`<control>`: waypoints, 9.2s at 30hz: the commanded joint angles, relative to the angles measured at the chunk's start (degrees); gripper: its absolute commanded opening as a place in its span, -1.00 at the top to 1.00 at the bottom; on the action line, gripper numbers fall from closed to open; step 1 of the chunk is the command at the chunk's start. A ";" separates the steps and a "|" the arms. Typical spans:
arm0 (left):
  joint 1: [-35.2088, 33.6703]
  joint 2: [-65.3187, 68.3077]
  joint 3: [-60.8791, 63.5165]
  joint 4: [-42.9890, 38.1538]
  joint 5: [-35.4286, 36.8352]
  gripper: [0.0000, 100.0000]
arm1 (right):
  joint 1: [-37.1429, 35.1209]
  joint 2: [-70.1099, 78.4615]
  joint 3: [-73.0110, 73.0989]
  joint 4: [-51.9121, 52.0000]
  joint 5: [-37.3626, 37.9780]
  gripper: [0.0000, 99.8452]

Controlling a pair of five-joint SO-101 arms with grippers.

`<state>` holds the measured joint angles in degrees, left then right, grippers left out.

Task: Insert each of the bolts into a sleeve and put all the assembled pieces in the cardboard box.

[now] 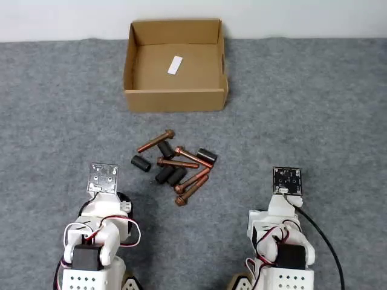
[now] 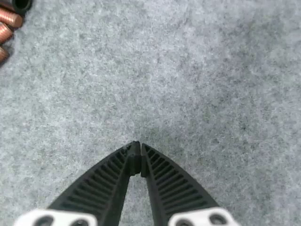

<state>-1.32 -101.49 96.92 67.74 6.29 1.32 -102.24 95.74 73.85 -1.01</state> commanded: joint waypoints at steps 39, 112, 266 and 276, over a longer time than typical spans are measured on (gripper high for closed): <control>0.44 -0.18 -0.40 0.35 0.44 0.99 | 0.31 0.22 -11.43 -3.03 0.09 0.98; 0.44 -0.18 -0.40 0.35 0.44 0.99 | -23.69 158.99 -148.40 27.38 34.46 0.81; 9.41 164.66 -157.67 26.99 -39.74 0.99 | 1.27 102.64 -107.34 29.14 18.46 0.98; 9.67 161.67 -169.89 32.88 -35.25 0.99 | 1.10 95.43 -107.43 29.14 18.46 0.98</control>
<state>8.62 64.22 -68.35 98.77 -31.87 2.37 -1.85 -11.34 100.57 18.07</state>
